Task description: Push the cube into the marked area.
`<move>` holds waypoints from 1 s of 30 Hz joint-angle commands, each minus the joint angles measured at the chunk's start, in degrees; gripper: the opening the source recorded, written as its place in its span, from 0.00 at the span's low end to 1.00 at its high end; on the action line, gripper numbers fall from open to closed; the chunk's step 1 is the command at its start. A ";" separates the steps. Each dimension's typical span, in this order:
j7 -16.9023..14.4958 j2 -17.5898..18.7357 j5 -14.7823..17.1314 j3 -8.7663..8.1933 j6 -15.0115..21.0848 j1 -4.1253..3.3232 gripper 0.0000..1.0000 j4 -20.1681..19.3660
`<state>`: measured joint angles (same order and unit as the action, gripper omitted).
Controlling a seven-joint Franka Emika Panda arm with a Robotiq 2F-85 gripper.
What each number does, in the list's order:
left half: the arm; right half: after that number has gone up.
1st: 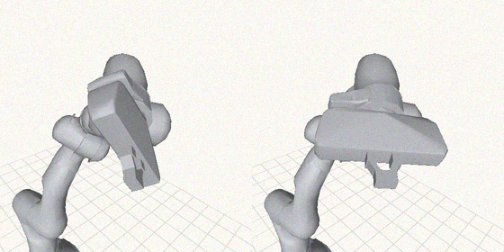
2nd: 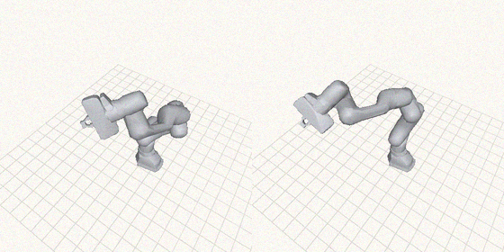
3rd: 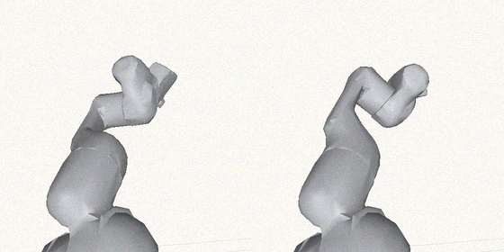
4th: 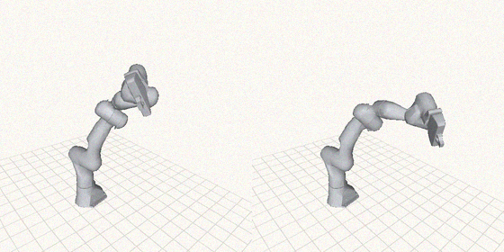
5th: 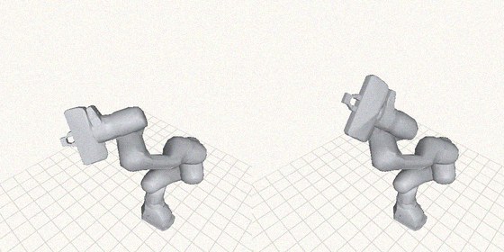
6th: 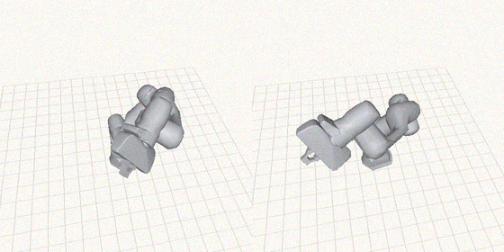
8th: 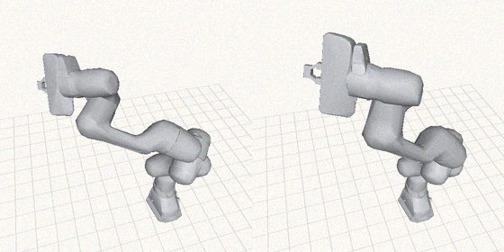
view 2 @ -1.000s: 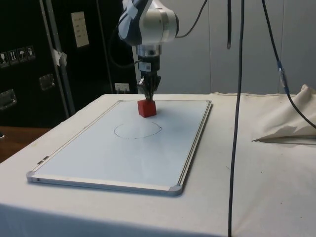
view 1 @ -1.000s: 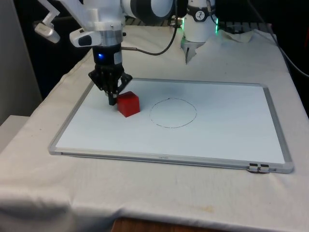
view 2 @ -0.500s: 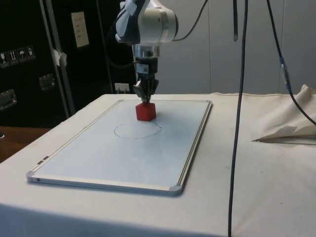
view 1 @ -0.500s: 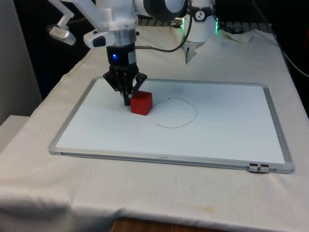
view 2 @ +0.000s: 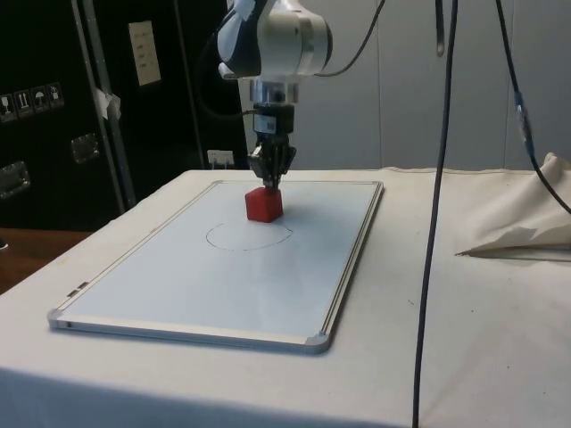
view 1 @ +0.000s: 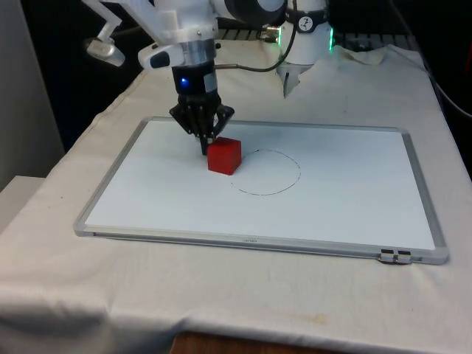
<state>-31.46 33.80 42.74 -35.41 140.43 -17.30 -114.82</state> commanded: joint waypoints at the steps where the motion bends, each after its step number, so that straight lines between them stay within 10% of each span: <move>1: -0.23 -1.20 0.86 0.23 0.00 0.00 0.00 -1.15; 30: -0.34 -4.13 6.93 5.39 -2.41 -0.17 0.00 -2.35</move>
<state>-31.68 30.08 49.22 -30.25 137.97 -17.53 -116.94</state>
